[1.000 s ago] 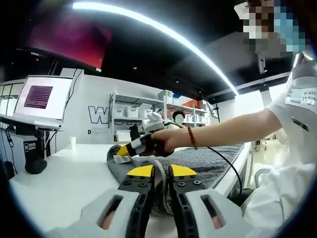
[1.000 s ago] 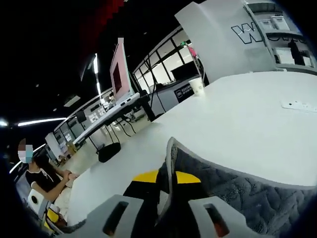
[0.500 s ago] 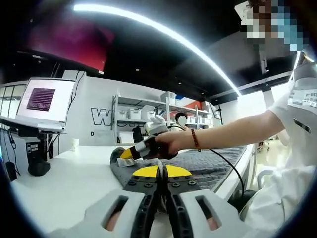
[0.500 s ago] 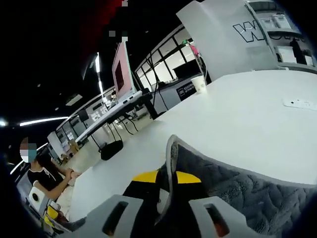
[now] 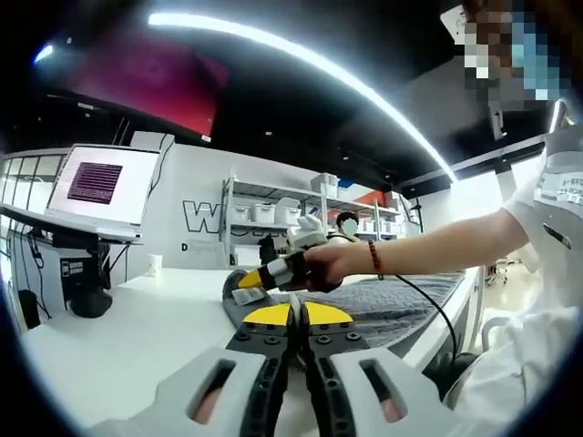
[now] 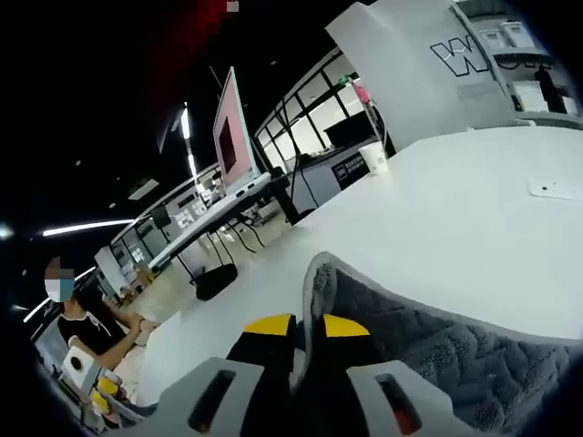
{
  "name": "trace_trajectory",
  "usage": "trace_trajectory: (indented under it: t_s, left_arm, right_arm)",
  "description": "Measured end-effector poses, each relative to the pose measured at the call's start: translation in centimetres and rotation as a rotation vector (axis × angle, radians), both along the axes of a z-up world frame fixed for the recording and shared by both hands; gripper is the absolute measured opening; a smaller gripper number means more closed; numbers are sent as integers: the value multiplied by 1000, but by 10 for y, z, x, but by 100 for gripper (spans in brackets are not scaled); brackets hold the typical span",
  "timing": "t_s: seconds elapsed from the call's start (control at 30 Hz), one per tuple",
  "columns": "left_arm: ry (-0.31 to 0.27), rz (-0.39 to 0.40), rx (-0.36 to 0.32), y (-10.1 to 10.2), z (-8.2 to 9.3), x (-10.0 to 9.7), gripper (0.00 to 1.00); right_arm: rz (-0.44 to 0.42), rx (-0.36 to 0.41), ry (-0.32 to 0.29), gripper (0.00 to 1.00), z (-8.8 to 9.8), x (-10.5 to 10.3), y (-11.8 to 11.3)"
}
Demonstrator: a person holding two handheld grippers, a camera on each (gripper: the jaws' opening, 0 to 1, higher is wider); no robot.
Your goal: Open the folded towel by lifting each exposed corner and separating the folded layers until the towel lies flat within the target outline without major curled edges
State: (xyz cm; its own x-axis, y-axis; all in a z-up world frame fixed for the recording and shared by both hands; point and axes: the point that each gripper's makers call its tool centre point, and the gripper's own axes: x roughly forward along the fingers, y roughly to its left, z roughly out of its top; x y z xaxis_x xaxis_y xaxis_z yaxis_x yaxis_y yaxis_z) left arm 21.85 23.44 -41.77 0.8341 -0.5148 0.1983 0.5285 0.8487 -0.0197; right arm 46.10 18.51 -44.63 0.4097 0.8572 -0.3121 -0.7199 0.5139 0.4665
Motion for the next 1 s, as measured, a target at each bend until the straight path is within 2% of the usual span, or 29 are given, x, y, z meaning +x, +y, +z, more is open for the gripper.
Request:
trace_trajectory:
  t_s: [0.27, 0.5, 0.77, 1.0]
  left_arm:
    - [22, 36, -27, 8, -3, 1, 3]
    - [38, 67, -62, 18, -5, 1, 3]
    - [48, 95, -86, 27, -9, 0, 3]
    - [60, 107, -92, 30, -11, -1, 4]
  right_arm:
    - [19, -34, 5, 14, -3, 0, 4]
    - [40, -64, 23, 13, -10, -6, 0]
    - [22, -34, 20, 10, -3, -5, -2]
    - [37, 26, 23, 14, 8, -6, 5]
